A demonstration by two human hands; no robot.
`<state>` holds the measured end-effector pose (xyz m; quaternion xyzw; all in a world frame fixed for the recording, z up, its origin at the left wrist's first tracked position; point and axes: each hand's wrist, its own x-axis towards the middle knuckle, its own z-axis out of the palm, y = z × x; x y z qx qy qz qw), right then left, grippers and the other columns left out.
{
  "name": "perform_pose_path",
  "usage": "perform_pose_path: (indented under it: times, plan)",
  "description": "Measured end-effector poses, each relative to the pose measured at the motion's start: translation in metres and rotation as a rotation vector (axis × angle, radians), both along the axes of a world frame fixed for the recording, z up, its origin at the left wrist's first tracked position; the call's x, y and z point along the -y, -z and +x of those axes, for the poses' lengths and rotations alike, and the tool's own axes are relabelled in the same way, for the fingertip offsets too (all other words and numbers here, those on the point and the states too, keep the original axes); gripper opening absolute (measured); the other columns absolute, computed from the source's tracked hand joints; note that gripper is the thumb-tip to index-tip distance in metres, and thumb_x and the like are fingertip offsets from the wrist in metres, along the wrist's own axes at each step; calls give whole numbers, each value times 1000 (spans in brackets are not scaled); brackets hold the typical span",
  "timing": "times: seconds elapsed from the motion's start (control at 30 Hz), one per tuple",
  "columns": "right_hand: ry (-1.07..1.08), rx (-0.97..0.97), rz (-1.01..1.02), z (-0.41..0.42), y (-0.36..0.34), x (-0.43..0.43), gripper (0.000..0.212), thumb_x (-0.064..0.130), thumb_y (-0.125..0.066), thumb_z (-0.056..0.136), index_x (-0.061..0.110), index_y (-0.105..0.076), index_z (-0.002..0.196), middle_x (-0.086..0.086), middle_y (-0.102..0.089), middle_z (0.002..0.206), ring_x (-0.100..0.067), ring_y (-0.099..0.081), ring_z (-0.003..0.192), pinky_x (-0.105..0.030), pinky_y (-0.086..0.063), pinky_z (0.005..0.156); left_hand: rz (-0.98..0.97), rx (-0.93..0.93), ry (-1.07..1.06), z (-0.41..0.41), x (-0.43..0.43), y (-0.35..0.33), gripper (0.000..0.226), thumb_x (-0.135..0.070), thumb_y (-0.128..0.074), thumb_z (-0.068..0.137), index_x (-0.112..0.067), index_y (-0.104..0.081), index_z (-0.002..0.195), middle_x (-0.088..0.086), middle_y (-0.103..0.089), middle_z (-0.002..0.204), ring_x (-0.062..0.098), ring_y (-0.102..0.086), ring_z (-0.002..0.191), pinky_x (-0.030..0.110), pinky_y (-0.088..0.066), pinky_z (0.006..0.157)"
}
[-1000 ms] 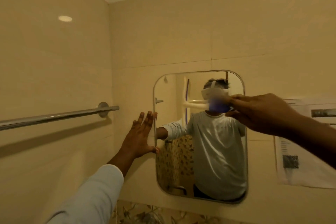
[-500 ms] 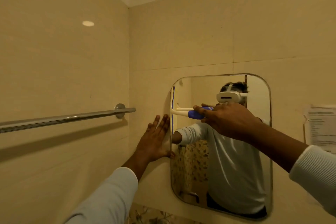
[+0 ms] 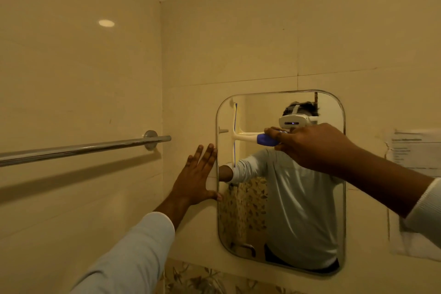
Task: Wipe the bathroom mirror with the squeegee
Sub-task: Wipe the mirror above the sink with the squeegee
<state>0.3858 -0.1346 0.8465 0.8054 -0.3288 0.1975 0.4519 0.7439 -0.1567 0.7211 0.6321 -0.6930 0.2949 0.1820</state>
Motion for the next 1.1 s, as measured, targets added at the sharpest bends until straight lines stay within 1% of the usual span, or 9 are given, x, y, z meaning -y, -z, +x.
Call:
perform_pose_path:
  times: [0.2,0.3,0.33,0.47,0.67,0.8,0.9,1.03,1.1]
  plan:
    - [121,-38,1,-63,-4,-15,67,50,-38,105,43,-5,163,4,-68,113,-6,-51,64,-18,-39,53,-10,26,3,1,-1,1,145,-96,-55,64,-24,27,159,-5,35,166,24,32,154,52,2,128]
    - [101,-1,-12,-98,-4,-24,75,42,-64,96,37,-29,162,2,-64,79,-4,-37,45,-18,-34,40,-5,31,-8,0,0,0,147,-97,-55,63,-23,28,159,-4,37,166,25,32,154,52,2,128]
    - [126,7,-14,-111,-4,-26,79,42,-66,94,37,-26,162,4,-56,69,-2,-32,42,-18,-32,38,-4,29,-6,0,1,0,147,-97,-55,62,-23,27,159,-4,36,166,25,32,154,52,1,127]
    - [252,-11,-5,-157,-2,-31,78,53,-42,101,42,10,158,10,-53,75,-5,-44,50,-17,-37,46,-6,29,-2,2,2,0,148,-98,-54,61,-22,27,159,-3,35,167,26,30,155,53,-2,128]
    - [401,-66,-43,-186,3,-41,77,59,-31,104,43,23,157,14,-49,81,-3,-43,54,-13,-25,47,-12,21,10,1,1,0,150,-99,-54,59,-19,21,161,-2,31,169,27,26,156,53,-2,126]
    - [415,-35,-22,-202,4,-50,78,60,-34,102,44,15,160,13,-50,76,-5,-49,54,-13,-31,46,-11,13,13,0,-1,0,150,-98,-54,59,-19,22,161,-3,32,168,26,27,156,53,-1,126]
    - [381,47,64,-210,6,-49,80,54,-49,99,41,-6,164,13,-42,65,-6,-44,45,-17,-42,43,-7,16,8,-1,-2,-1,150,-98,-55,59,-19,23,161,-3,33,168,26,29,155,53,-2,127]
    - [275,106,107,-231,14,-50,84,53,-44,98,39,8,163,11,-46,67,-8,-45,44,-25,-51,43,8,0,2,-3,-5,-1,150,-96,-58,60,-19,24,160,-3,33,168,26,29,155,54,-3,127]
    - [167,113,106,-244,23,-51,77,48,-42,103,34,-1,165,5,-49,64,-8,-41,42,-32,-48,38,19,-2,-11,-4,-6,-2,151,-95,-60,60,-20,25,160,-3,34,167,26,30,155,54,-3,128]
